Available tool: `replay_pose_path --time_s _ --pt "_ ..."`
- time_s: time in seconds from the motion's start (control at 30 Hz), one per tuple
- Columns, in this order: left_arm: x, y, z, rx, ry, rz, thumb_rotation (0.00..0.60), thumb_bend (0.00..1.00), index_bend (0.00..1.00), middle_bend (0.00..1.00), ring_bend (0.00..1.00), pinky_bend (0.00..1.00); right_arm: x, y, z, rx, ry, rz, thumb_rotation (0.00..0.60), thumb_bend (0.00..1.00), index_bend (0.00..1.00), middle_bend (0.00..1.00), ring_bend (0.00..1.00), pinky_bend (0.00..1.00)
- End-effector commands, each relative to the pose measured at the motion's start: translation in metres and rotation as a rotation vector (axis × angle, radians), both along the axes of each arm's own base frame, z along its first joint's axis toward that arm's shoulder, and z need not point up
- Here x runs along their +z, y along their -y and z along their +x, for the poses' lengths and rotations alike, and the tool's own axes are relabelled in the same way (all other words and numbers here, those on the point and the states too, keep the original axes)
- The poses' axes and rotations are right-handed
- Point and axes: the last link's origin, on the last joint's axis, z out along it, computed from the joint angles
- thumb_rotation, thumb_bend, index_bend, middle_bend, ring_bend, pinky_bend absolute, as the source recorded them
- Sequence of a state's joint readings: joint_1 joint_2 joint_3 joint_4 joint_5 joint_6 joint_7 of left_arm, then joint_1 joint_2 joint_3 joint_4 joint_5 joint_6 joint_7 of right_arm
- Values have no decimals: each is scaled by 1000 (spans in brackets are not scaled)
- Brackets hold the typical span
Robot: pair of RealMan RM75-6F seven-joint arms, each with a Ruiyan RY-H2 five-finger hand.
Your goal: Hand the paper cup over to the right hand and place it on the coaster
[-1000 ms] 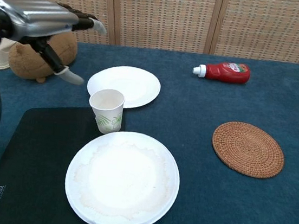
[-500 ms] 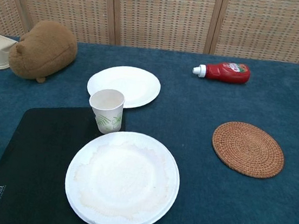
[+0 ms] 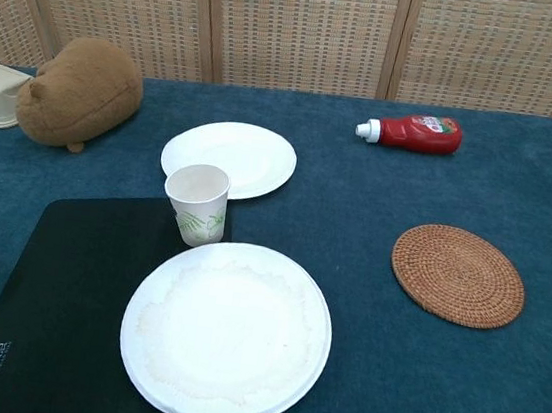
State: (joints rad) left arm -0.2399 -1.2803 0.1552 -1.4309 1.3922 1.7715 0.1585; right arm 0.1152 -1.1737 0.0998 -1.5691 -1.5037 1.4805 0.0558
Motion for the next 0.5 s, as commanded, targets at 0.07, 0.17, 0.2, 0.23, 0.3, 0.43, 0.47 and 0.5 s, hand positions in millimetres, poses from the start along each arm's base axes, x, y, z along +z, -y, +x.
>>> replay_pose_path --time_s 0.07,0.17,0.2,0.23,0.3,0.43,0.47,0.5 --pt "1 15 -10 2 -4 14 600 50 0 0 0 0 -4 0 5 15 -3 13 600 15 0 0 0 0" --pt "2 20 -12 -3 2 24 600 50 0 0 0 0 -9 1 13 38 -3 32 600 17 0 0 0 0" --pt "3 21 -12 -5 5 28 600 50 0 0 0 0 -12 3 17 54 -4 41 600 18 0 0 0 0" --pt "3 21 -12 -5 9 31 600 50 0 0 0 0 -13 5 22 69 -6 48 600 18 0 0 0 0" --pt "4 20 -13 -3 12 33 600 50 0 0 0 0 -16 8 33 104 -6 60 600 16 0 0 0 0" --pt "6 21 -15 7 18 38 600 50 0 0 0 0 -22 22 71 207 8 93 600 16 0 0 0 0" --pt "6 21 -16 8 21 39 600 50 0 0 0 0 -24 26 81 225 12 105 600 16 0 0 0 0" --pt "7 21 -16 8 23 39 600 50 0 0 0 0 -26 30 91 244 19 118 600 17 0 0 0 0"
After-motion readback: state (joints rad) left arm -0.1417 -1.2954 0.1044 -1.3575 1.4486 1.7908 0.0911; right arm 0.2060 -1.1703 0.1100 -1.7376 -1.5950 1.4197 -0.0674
